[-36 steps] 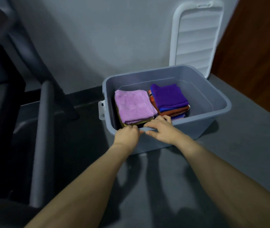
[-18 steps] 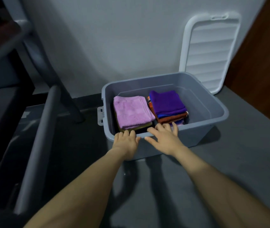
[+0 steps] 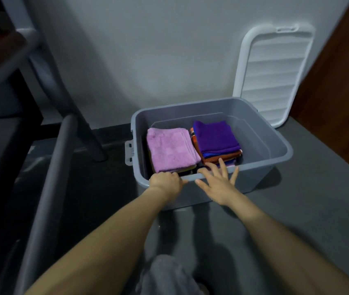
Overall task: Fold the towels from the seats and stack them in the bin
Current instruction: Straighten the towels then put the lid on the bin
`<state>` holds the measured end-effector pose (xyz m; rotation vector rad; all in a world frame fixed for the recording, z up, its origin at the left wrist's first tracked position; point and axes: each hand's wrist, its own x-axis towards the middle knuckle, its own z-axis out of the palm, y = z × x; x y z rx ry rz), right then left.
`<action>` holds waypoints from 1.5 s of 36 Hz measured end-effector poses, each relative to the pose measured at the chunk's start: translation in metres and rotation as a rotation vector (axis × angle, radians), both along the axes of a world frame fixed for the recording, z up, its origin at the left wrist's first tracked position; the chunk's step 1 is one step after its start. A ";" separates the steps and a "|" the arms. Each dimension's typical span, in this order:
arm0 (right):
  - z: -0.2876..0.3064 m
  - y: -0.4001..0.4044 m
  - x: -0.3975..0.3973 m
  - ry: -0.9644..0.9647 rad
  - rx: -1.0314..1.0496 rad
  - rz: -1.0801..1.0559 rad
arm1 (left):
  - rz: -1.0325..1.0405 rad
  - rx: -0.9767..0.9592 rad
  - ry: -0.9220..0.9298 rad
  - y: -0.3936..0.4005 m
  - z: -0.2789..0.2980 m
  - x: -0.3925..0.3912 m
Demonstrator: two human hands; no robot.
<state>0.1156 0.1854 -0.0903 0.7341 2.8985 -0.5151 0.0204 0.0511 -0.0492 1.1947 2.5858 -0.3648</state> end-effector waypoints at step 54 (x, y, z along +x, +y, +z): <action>0.337 0.389 -0.183 0.145 -0.055 -0.239 | 0.286 0.503 -0.509 0.369 0.294 -0.172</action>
